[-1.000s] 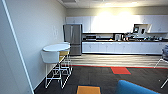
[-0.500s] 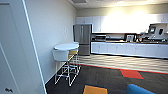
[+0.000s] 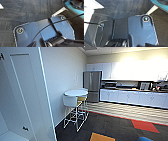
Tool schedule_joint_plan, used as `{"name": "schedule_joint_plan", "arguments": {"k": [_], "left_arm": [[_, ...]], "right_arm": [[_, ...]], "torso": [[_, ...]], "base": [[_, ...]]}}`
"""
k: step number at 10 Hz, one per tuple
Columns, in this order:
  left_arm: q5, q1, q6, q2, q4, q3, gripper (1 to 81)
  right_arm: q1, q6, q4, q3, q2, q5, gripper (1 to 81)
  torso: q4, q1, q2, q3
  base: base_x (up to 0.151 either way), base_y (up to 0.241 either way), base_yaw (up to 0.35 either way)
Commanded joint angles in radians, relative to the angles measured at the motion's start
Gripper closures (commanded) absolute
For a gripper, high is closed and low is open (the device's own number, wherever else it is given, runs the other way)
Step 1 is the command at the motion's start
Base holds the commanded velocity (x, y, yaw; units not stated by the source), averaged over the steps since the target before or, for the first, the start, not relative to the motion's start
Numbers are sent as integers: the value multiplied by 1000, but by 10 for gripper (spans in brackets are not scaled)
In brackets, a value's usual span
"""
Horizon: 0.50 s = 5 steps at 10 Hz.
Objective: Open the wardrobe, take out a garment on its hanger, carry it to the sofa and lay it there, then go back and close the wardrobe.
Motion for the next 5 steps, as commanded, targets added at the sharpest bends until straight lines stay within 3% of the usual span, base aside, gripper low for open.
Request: {"name": "schedule_joint_plan", "arguments": {"k": [1, 5], "left_arm": [[39, -65, 6, 1, 13, 4, 10], [39, -62, 6, 3, 11, 4, 10]], "right_arm": [[56, 1, 7, -1, 1, -38, 10], [51, 1, 9, -4, -2, -38, 10]], "torso": [[0, 1, 0, 0], [0, 1, 0, 0]], "base": [[0, 0, 290], [0, 0, 290]]}}
